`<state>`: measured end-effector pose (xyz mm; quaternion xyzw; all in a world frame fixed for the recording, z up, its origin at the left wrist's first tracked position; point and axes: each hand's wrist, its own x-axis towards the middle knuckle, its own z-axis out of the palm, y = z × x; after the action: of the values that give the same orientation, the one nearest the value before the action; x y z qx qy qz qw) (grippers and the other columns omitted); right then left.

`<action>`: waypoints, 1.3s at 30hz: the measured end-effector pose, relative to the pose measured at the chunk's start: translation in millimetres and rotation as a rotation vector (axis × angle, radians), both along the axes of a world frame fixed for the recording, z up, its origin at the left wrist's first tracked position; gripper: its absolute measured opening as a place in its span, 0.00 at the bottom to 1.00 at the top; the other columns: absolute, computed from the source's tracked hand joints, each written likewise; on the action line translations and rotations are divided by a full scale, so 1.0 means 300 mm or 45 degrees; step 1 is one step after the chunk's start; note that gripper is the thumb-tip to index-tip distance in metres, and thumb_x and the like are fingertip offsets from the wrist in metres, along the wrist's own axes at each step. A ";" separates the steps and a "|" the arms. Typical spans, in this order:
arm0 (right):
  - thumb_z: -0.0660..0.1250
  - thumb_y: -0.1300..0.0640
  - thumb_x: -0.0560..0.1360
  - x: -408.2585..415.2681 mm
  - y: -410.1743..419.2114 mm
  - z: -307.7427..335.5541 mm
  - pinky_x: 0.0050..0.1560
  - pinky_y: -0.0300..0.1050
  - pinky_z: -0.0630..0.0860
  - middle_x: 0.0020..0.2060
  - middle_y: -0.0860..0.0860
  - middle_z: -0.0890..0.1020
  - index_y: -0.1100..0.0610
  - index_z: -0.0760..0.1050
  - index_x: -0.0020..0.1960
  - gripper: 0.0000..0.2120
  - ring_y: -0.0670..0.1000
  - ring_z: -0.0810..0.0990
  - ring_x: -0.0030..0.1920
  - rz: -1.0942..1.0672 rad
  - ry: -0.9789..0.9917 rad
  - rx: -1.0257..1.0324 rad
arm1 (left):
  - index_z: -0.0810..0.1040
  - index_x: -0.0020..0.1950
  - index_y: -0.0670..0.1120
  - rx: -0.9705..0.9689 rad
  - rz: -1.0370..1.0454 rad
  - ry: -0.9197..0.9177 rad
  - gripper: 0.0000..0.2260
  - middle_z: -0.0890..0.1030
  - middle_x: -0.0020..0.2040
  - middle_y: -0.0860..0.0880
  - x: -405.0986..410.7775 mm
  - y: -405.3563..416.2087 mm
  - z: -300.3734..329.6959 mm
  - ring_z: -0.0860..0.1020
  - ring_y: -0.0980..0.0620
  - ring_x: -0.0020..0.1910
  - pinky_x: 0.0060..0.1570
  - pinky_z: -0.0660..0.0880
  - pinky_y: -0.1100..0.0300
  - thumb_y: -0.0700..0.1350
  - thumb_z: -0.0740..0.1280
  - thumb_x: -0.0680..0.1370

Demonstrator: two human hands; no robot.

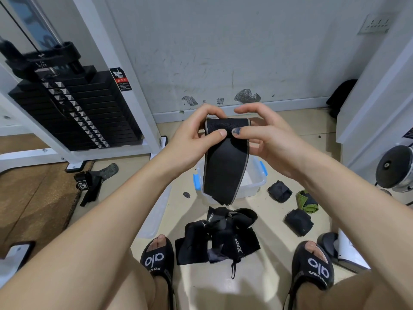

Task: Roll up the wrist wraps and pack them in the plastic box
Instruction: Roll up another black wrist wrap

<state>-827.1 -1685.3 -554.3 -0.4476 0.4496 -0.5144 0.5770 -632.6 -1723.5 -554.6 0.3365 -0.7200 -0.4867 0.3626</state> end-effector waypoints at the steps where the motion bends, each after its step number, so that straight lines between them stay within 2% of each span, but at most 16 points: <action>1: 0.73 0.65 0.74 0.003 0.002 0.002 0.53 0.50 0.81 0.49 0.57 0.81 0.54 0.78 0.58 0.15 0.53 0.83 0.46 0.005 0.002 0.027 | 0.75 0.58 0.48 -0.001 -0.006 0.007 0.10 0.78 0.47 0.49 0.000 0.001 0.001 0.76 0.53 0.46 0.51 0.75 0.58 0.35 0.67 0.82; 4: 0.71 0.64 0.78 0.021 0.002 0.004 0.45 0.42 0.79 0.45 0.56 0.80 0.59 0.79 0.55 0.07 0.50 0.81 0.41 -0.072 0.019 -0.020 | 0.75 0.57 0.47 -0.029 -0.002 0.005 0.11 0.77 0.49 0.48 -0.002 0.006 0.001 0.75 0.53 0.47 0.51 0.75 0.58 0.32 0.66 0.81; 8: 0.71 0.70 0.75 0.024 -0.001 0.000 0.48 0.45 0.78 0.46 0.58 0.78 0.63 0.79 0.55 0.09 0.53 0.79 0.46 -0.110 0.015 -0.099 | 0.73 0.56 0.50 0.028 0.002 0.036 0.13 0.75 0.49 0.49 -0.007 0.007 -0.002 0.73 0.52 0.45 0.50 0.73 0.57 0.33 0.67 0.79; 11: 0.72 0.72 0.74 0.023 0.000 0.000 0.49 0.45 0.77 0.44 0.55 0.79 0.61 0.79 0.52 0.10 0.53 0.79 0.46 -0.111 0.000 -0.138 | 0.72 0.57 0.50 0.180 0.023 0.014 0.12 0.77 0.45 0.52 -0.007 0.007 0.002 0.76 0.55 0.42 0.43 0.73 0.62 0.43 0.69 0.77; 13: 0.73 0.71 0.70 0.022 0.000 0.000 0.50 0.46 0.78 0.44 0.52 0.81 0.59 0.80 0.50 0.12 0.53 0.80 0.47 -0.128 -0.003 -0.163 | 0.74 0.58 0.51 0.275 0.025 -0.020 0.09 0.81 0.45 0.56 -0.011 0.004 -0.001 0.79 0.57 0.44 0.44 0.74 0.61 0.51 0.69 0.80; 15: 0.74 0.68 0.66 0.017 -0.002 -0.002 0.52 0.49 0.78 0.45 0.50 0.82 0.57 0.81 0.48 0.12 0.53 0.81 0.48 -0.136 0.017 -0.180 | 0.77 0.54 0.53 0.302 0.073 0.006 0.07 0.81 0.43 0.56 -0.018 -0.001 -0.002 0.80 0.55 0.43 0.45 0.75 0.56 0.55 0.65 0.82; 18: 0.74 0.67 0.64 0.012 -0.002 -0.007 0.52 0.50 0.78 0.46 0.51 0.82 0.57 0.80 0.47 0.13 0.53 0.81 0.47 -0.131 0.027 -0.181 | 0.77 0.52 0.53 0.232 0.115 0.041 0.05 0.77 0.45 0.48 -0.027 -0.003 0.000 0.75 0.51 0.43 0.43 0.71 0.54 0.53 0.65 0.81; 20: 0.73 0.67 0.65 0.009 -0.001 -0.005 0.52 0.50 0.78 0.48 0.53 0.81 0.57 0.79 0.51 0.16 0.53 0.82 0.47 -0.100 -0.012 -0.112 | 0.77 0.53 0.52 0.227 0.078 0.076 0.02 0.76 0.44 0.45 -0.025 -0.001 0.000 0.74 0.50 0.42 0.39 0.70 0.59 0.49 0.66 0.82; 22: 0.74 0.64 0.70 0.007 0.002 -0.005 0.53 0.50 0.78 0.50 0.54 0.82 0.55 0.78 0.57 0.17 0.53 0.83 0.48 -0.047 -0.032 0.006 | 0.76 0.55 0.50 0.237 0.030 0.116 0.02 0.77 0.45 0.45 -0.020 -0.001 0.002 0.75 0.51 0.44 0.39 0.72 0.61 0.45 0.66 0.83; 25: 0.70 0.57 0.79 0.017 0.007 -0.003 0.50 0.47 0.76 0.47 0.54 0.81 0.55 0.78 0.57 0.07 0.53 0.81 0.46 -0.026 0.028 0.072 | 0.76 0.56 0.51 0.211 -0.006 0.138 0.06 0.78 0.48 0.45 -0.009 -0.007 -0.002 0.76 0.48 0.47 0.44 0.73 0.54 0.44 0.66 0.80; 28: 0.70 0.64 0.79 0.027 0.005 0.000 0.45 0.42 0.78 0.46 0.57 0.80 0.60 0.78 0.57 0.08 0.53 0.81 0.43 -0.090 -0.015 0.000 | 0.75 0.56 0.52 0.153 -0.008 0.093 0.10 0.79 0.46 0.51 -0.004 -0.004 -0.001 0.77 0.52 0.46 0.44 0.75 0.59 0.40 0.66 0.78; 30: 0.70 0.69 0.77 0.028 0.005 -0.002 0.44 0.43 0.79 0.47 0.59 0.80 0.62 0.78 0.57 0.10 0.54 0.81 0.44 -0.099 -0.035 -0.047 | 0.75 0.56 0.54 0.152 -0.002 0.061 0.12 0.78 0.47 0.52 -0.001 -0.003 -0.004 0.77 0.53 0.47 0.45 0.75 0.60 0.39 0.66 0.77; 34: 0.70 0.73 0.75 0.036 0.007 -0.005 0.46 0.45 0.80 0.46 0.60 0.80 0.62 0.78 0.55 0.12 0.56 0.82 0.45 -0.099 -0.083 -0.105 | 0.73 0.56 0.55 0.282 0.005 0.036 0.06 0.79 0.50 0.50 -0.005 -0.001 -0.007 0.79 0.51 0.48 0.49 0.76 0.55 0.50 0.67 0.81; 37: 0.69 0.74 0.74 0.038 0.008 -0.004 0.48 0.46 0.80 0.47 0.58 0.80 0.61 0.78 0.55 0.13 0.55 0.82 0.46 -0.113 -0.061 -0.122 | 0.74 0.55 0.52 0.265 0.082 0.054 0.02 0.77 0.48 0.46 -0.015 -0.007 -0.006 0.76 0.51 0.44 0.44 0.74 0.57 0.48 0.64 0.85; 39: 0.69 0.74 0.74 0.030 0.006 -0.001 0.48 0.46 0.80 0.47 0.56 0.80 0.60 0.78 0.55 0.14 0.54 0.82 0.48 -0.095 -0.058 -0.118 | 0.75 0.55 0.51 0.220 0.052 0.094 0.02 0.77 0.44 0.49 -0.015 -0.008 -0.005 0.75 0.52 0.41 0.38 0.72 0.61 0.47 0.65 0.83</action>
<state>-818.0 -1683.4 -554.6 -0.4447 0.4284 -0.5660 0.5462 -637.1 -1726.0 -556.1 0.3631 -0.6544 -0.5516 0.3683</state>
